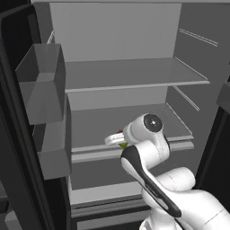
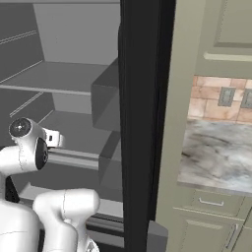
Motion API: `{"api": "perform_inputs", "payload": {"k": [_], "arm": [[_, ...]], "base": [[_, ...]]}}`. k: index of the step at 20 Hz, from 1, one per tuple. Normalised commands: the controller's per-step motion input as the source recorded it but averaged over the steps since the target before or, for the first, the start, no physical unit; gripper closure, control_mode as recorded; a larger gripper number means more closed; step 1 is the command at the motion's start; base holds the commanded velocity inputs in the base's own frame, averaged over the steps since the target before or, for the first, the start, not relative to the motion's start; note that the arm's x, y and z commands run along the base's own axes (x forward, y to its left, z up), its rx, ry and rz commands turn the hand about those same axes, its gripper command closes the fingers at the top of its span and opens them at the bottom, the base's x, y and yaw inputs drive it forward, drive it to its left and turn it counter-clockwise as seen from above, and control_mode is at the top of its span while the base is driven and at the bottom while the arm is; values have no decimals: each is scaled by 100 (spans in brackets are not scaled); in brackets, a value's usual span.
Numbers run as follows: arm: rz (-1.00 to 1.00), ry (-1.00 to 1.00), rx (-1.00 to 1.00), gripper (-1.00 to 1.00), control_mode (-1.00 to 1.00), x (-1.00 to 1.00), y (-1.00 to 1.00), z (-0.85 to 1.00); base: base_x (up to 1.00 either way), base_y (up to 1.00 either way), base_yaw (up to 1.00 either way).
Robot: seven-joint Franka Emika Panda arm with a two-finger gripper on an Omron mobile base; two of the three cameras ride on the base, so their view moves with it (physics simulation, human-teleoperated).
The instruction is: Open the fridge, remove the mango, cucumber, and steak, and place them on any counter.
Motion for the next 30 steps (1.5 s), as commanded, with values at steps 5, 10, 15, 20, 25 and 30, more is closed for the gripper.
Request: {"api": "perform_inputs", "payload": {"k": [5,10,15,20,25,30], "arm": [[-5,0,0,100,-100,-66,-29,86],[-4,3,0,100,-100,-55,-28,78],[-5,11,0,100,-100,-60,-41,71],[-6,15,0,100,-100,-62,-43,59],[-7,6,0,100,-100,-59,-41,38],[-4,2,0,100,-100,-36,-13,16]], "base": [[0,0,0],[0,0,0],[0,0,0],[0,0,0],[0,0,0],[0,0,0]]}}
